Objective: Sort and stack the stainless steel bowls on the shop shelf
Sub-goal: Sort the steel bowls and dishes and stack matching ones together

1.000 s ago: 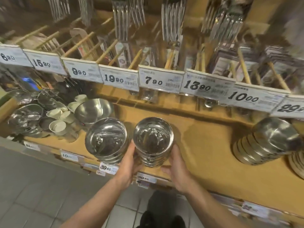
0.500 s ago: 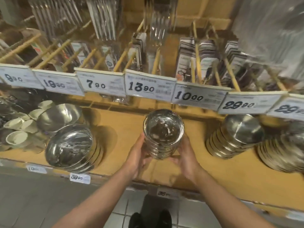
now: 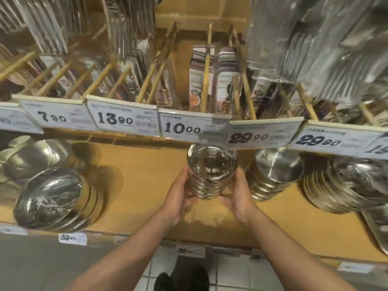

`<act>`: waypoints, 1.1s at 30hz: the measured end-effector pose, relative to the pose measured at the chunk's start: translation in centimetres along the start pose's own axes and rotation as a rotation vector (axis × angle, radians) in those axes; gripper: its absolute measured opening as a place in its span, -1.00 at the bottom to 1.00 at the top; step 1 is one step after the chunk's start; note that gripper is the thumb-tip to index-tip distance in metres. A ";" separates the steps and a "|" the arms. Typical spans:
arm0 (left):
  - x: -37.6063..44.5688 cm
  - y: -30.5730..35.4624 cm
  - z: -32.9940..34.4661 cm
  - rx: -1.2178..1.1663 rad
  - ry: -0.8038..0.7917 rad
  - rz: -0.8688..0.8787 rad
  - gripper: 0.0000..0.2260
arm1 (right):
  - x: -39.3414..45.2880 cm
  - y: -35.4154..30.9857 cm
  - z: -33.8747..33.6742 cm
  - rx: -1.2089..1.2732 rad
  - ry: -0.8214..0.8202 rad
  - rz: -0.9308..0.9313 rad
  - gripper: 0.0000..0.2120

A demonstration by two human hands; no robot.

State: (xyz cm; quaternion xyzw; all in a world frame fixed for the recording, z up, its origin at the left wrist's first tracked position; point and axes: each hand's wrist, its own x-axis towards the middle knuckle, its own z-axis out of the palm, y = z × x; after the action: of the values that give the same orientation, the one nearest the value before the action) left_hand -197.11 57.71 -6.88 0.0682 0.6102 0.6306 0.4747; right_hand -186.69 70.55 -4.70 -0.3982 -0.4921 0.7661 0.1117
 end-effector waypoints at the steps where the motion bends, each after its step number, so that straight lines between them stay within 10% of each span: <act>1: 0.0 0.0 0.0 0.004 0.010 -0.001 -0.66 | 0.0 0.1 -0.1 -0.019 -0.008 -0.005 -0.56; 19: -4.4 0.0 -3.4 -0.047 0.198 -0.090 -0.58 | -2.9 5.0 0.3 0.082 0.225 0.181 -0.46; 33: -17.1 -1.0 -22.1 0.073 0.244 -0.151 -0.80 | -9.0 9.4 17.6 -0.084 0.058 0.136 -0.79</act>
State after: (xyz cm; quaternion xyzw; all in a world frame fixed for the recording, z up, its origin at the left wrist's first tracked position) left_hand -202.08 30.32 -4.69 -0.0379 0.6893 0.5741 0.4401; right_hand -191.39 49.18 -4.64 -0.4570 -0.4922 0.7387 0.0569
